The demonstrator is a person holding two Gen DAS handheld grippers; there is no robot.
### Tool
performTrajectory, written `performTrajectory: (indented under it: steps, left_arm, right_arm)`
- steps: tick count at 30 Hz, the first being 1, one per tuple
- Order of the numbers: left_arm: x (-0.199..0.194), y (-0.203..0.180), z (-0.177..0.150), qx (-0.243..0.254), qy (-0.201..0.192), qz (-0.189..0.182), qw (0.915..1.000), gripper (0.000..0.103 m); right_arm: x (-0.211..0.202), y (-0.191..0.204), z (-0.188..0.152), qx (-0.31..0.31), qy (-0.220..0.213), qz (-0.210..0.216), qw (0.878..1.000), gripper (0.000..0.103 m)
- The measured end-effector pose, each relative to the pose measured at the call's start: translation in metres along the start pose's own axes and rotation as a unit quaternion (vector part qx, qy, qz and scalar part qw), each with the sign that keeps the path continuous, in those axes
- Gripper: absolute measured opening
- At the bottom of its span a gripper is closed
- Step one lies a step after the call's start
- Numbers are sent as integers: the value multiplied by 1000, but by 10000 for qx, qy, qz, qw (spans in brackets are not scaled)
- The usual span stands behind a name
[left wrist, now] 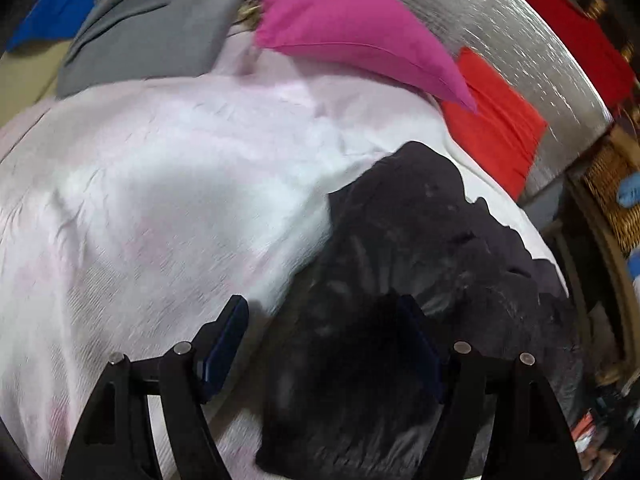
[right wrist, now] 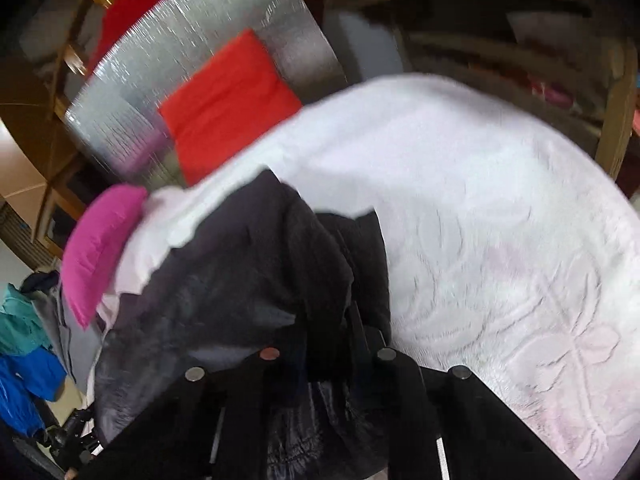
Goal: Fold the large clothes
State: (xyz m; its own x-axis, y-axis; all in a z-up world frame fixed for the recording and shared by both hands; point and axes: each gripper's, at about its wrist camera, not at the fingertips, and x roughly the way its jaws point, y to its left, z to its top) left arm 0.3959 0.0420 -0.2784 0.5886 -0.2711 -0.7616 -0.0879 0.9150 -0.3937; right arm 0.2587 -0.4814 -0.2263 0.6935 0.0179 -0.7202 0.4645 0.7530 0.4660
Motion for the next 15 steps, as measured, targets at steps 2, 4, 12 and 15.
performTrajectory:
  steps: [2,4,12,15]
  left_arm:
    - [10,-6,0,44,49,-25,10000,77]
    - [15,-5,4,78,49,-19,10000,77]
    - [-2,0,10,-32,-186,-62,9998,77]
    - [-10,1,13,-78,-403,-181,9990,77]
  right_arm:
    - [1,-2,-4,-90,-9,-206,9997,16]
    - [21,-13,-10,32,406,-415,9983,16]
    - [3,-19,5,395,509,-40,9979,57]
    - [-10,-14,19,444,-18,217,9988,77]
